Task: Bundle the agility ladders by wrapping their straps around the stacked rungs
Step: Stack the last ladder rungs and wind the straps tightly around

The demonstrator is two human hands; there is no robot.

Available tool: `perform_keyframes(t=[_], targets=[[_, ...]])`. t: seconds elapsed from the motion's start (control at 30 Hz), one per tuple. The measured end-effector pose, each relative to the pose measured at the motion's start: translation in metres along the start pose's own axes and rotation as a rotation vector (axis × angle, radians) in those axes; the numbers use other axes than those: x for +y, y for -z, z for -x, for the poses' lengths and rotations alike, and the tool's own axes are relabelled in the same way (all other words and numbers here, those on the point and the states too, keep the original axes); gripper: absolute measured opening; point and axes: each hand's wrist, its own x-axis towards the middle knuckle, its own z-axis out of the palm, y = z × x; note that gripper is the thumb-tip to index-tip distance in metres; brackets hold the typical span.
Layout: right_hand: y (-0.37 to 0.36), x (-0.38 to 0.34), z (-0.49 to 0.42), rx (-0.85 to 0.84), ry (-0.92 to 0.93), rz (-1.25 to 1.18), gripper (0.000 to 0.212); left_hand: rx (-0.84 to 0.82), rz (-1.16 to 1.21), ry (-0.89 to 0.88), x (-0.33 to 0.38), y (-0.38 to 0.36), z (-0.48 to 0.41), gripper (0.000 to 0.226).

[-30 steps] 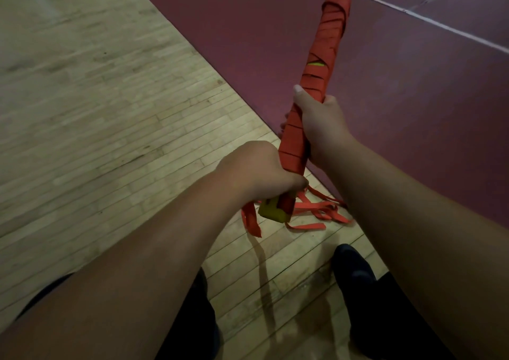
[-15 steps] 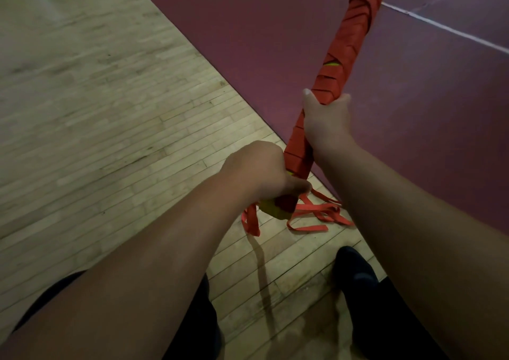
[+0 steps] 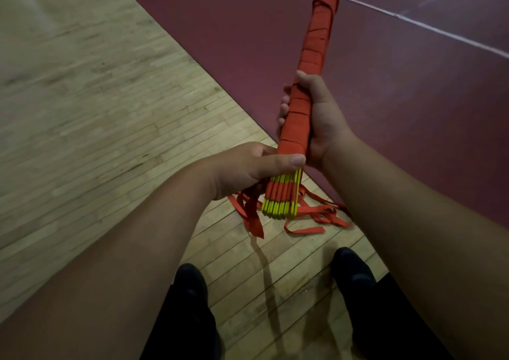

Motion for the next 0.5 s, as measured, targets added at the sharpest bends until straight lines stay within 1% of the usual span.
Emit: perform_keyframes(t=[0.07,0.1,0.2,0.23,0.33,0.4,0.47,0.5], targets=[[0.0001,0.0025,-0.0011,0.074,-0.013,0.083,0.03,-0.008,-0.093,0.024,0.0014,-0.0003,-0.0012,0.054],[0.0012,0.0047,-0.0014,0.115,-0.015,0.132,0.033,-0.007,-0.138,0.035,0.0008,0.0007,-0.002,0.054],[0.0056,0.0106,-0.0029,0.217,0.024,0.25,0.047,0.002,-0.224,0.062,-0.0054,0.0078,-0.004,0.062],[0.0066,0.0104,-0.0027,0.238,0.049,0.276,0.048,0.001,-0.238,0.071,-0.0068,0.0087,-0.0047,0.064],[0.0052,0.005,-0.0014,0.279,0.123,0.356,0.039,0.022,-0.285,0.071,-0.0077,0.008,-0.0064,0.059],[0.0053,0.0028,-0.0012,0.311,0.173,0.42,0.029,0.059,-0.339,0.068,-0.0071,0.008,-0.0081,0.051],[0.0074,0.0052,-0.0035,0.349,0.221,0.499,0.026,0.082,-0.419,0.073,-0.0045,0.0068,-0.008,0.042],[0.0091,0.0076,-0.0052,0.371,0.243,0.543,0.028,0.098,-0.474,0.078,-0.0028,0.0042,-0.0081,0.041]])
